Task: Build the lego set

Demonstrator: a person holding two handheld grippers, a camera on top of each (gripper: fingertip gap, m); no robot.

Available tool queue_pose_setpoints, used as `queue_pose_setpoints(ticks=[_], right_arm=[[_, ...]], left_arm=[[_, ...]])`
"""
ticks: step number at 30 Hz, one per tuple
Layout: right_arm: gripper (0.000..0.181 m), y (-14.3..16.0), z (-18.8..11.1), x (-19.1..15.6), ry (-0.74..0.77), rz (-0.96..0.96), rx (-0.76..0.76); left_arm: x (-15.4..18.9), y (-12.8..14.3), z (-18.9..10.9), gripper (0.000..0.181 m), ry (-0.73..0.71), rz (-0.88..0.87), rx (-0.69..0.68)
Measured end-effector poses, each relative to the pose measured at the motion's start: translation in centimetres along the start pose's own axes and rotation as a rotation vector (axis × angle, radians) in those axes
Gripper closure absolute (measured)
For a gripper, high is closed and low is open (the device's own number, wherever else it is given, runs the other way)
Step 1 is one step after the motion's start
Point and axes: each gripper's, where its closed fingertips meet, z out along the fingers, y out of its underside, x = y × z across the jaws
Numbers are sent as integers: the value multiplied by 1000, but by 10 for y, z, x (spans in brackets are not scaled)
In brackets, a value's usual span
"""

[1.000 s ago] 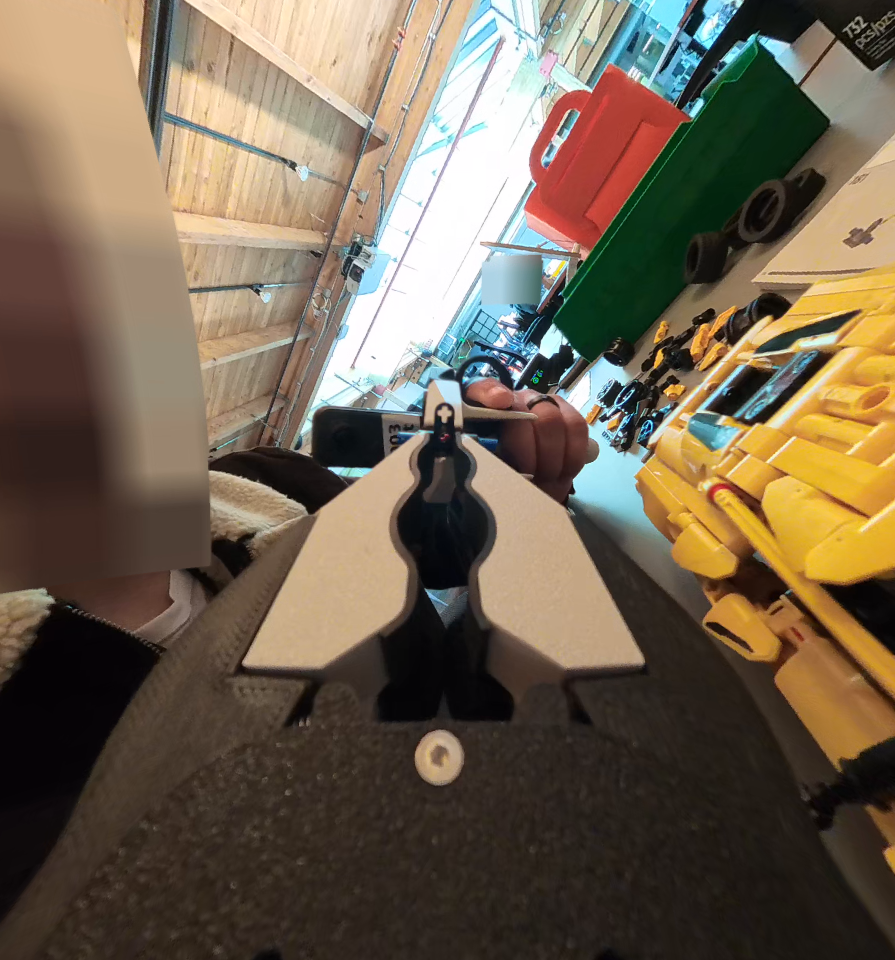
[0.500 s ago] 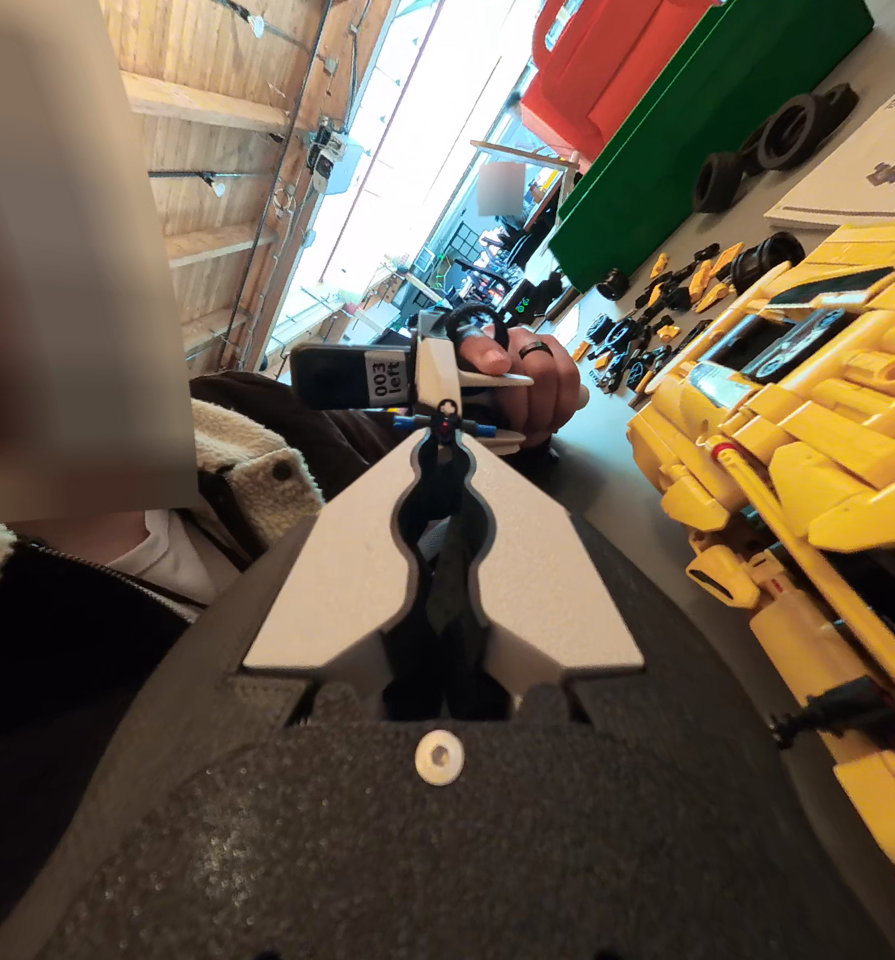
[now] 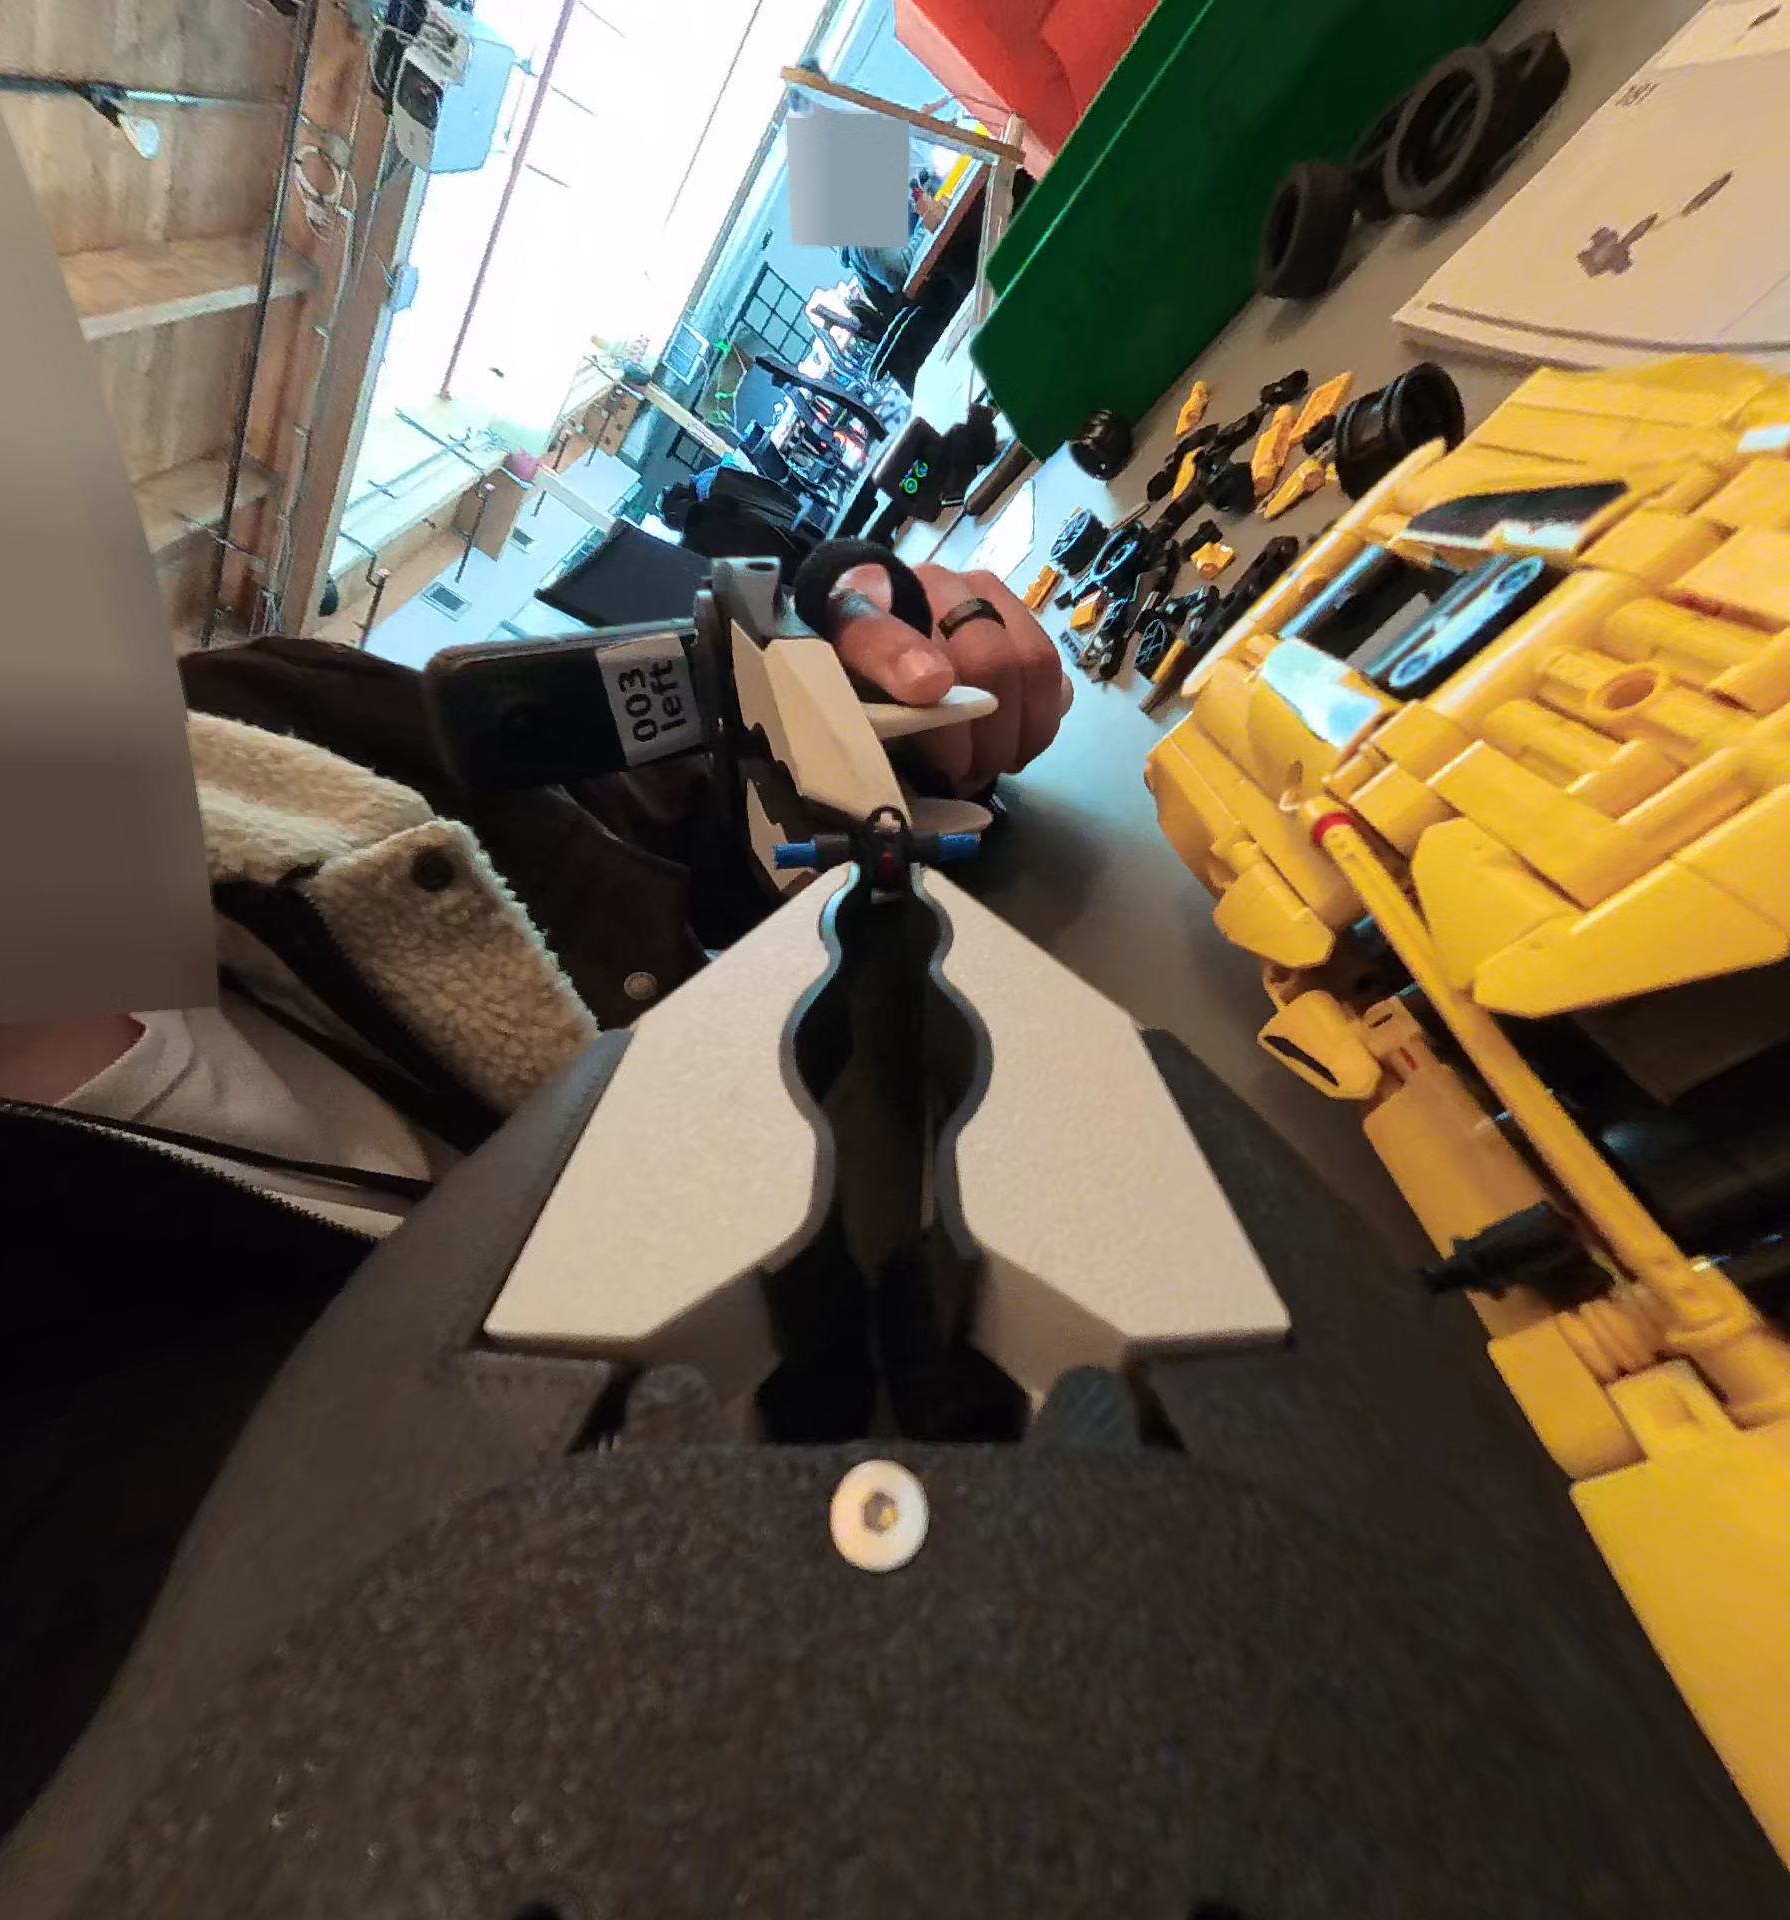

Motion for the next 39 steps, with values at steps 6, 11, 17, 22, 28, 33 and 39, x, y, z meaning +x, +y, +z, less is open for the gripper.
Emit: queue_pose_setpoints(ticks=[6,11,17,22,28,33,39], right_arm=[[175,-2,-2,-2,-31,21,18],[176,-3,-3,-3,-39,17,30],[178,-4,-2,-5,-49,15,44],[179,0,-9,1,-9,3,-3],[169,3,-41,32,303,-282,-52],[161,50,-51,49,493,-512,-359],[152,64,-85,77,800,-593,-409]], left_arm=[[-2,-1,-1,175,2,-22,13],[-2,-2,-2,175,4,-30,22],[3,-3,-2,175,25,-26,27],[1,-2,-3,175,22,-20,22],[-32,12,-13,175,-51,-196,12],[-32,24,-9,175,-47,-261,-33],[-26,26,-6,175,-21,-264,-52]])
